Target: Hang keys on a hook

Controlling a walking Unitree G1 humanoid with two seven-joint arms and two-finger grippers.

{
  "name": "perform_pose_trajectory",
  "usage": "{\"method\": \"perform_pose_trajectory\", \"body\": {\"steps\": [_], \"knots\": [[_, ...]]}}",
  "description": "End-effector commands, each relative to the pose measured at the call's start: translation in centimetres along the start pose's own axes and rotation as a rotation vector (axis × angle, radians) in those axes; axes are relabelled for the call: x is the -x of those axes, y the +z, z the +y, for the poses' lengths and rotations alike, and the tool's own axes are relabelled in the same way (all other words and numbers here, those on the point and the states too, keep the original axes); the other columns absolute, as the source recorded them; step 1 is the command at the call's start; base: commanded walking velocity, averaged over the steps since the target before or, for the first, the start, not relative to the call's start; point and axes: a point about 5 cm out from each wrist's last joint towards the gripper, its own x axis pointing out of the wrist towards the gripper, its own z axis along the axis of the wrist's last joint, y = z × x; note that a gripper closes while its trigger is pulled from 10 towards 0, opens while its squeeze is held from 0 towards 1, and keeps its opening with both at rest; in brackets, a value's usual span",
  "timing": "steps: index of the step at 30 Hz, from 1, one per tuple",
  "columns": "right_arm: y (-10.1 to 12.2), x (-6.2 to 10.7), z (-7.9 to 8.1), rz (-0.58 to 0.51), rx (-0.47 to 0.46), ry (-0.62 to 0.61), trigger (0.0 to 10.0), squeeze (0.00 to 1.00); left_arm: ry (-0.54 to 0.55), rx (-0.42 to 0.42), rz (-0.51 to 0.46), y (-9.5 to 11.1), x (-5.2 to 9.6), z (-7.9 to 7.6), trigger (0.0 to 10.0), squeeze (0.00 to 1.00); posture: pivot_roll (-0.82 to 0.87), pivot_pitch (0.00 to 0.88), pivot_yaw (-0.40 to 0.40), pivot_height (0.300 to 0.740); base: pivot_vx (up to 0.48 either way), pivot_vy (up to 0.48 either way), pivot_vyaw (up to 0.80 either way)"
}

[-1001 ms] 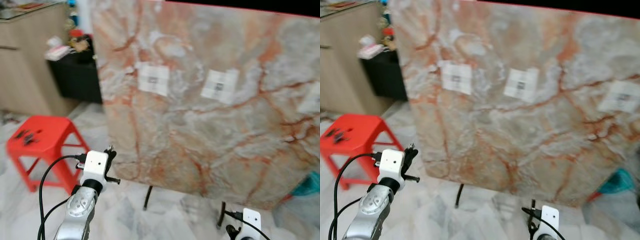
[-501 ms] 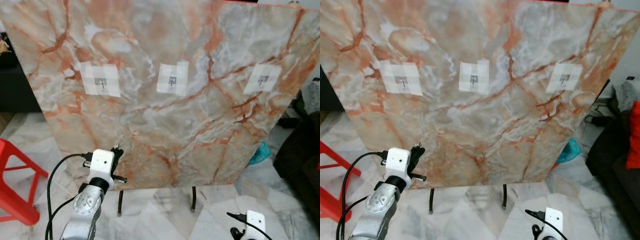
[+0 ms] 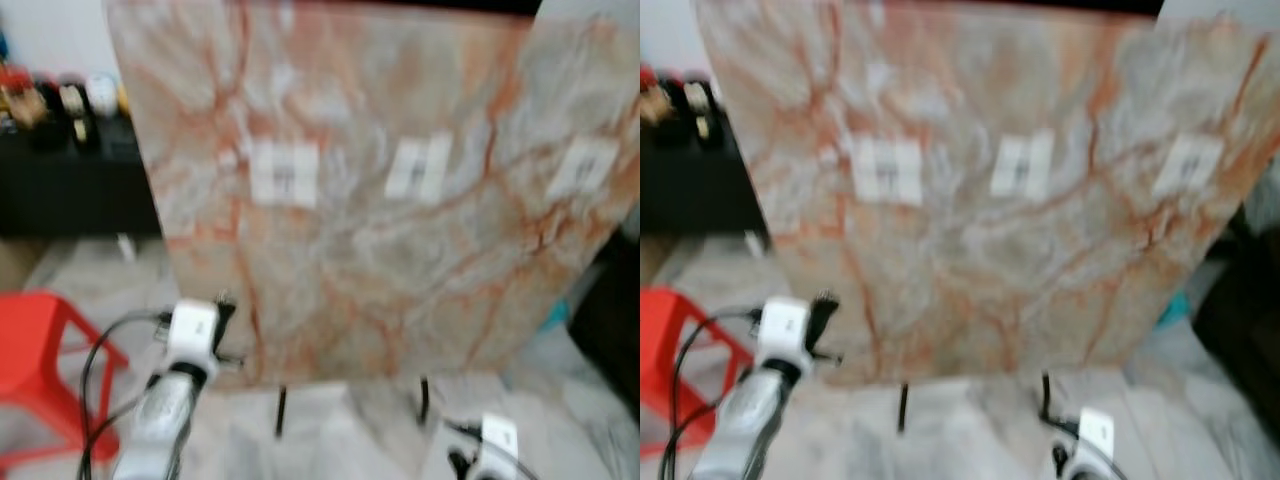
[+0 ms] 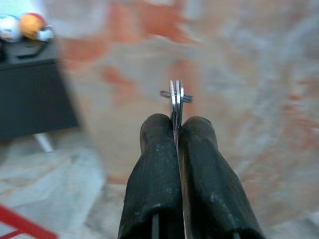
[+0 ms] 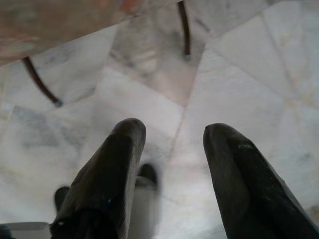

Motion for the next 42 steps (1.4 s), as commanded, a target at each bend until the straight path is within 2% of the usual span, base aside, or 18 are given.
{"method": "perform_pose_trajectory", "body": {"steps": [1,8,10,13,17,24,29,42], "knots": [[0.2,0.1,-0.9,-0.007,-0.008,-0.023,10.0,0.00,-0.031,0.011,-0.011,0.3,-0.3,-1.0,10.0,0.00,0.09,0.000,-0.066,0.740,0.000,0.480,0.00],[0.2,0.1,-0.8,-0.003,0.013,-0.011,10.0,0.00,-0.097,0.014,-0.029,0.8,-0.3,-1.9,10.0,0.00,0.10,0.000,-0.066,0.740,0.000,0.042,-0.67],[0.2,0.1,-0.8,-0.001,0.002,-0.011,10.0,0.00,-0.162,0.013,-0.039,1.2,-0.3,-2.7,10.0,0.00,0.10,0.000,-0.067,0.740,0.000,0.000,-0.78],[0.2,0.1,-0.8,-0.002,0.013,-0.010,10.0,0.00,-0.198,0.003,-0.055,1.8,-0.4,-3.1,10.0,0.00,0.10,0.000,-0.066,0.740,0.000,0.000,-0.78],[0.2,0.1,-0.8,-0.002,0.017,-0.015,10.0,0.00,-0.284,-0.021,-0.094,3.2,-0.8,-4.4,10.0,0.00,0.10,0.000,-0.066,0.740,0.000,0.000,0.00],[0.2,0.1,-0.8,-0.003,0.018,-0.016,10.0,0.00,-0.331,-0.028,-0.132,4.4,-0.9,-5.8,10.0,0.00,0.10,0.000,-0.064,0.740,0.000,0.000,0.00],[0.2,0.1,-0.8,-0.004,0.017,-0.018,10.0,0.00,-0.387,0.009,-0.166,5.8,-0.9,-7.7,10.0,0.00,0.10,0.000,-0.064,0.740,0.000,0.000,0.00],[0.2,0.1,-0.8,-0.004,0.020,-0.019,10.0,0.00,-0.440,0.007,-0.176,6.9,-1.9,-10.2,10.0,0.00,0.09,0.000,-0.060,0.740,0.000,0.000,0.00]]}}
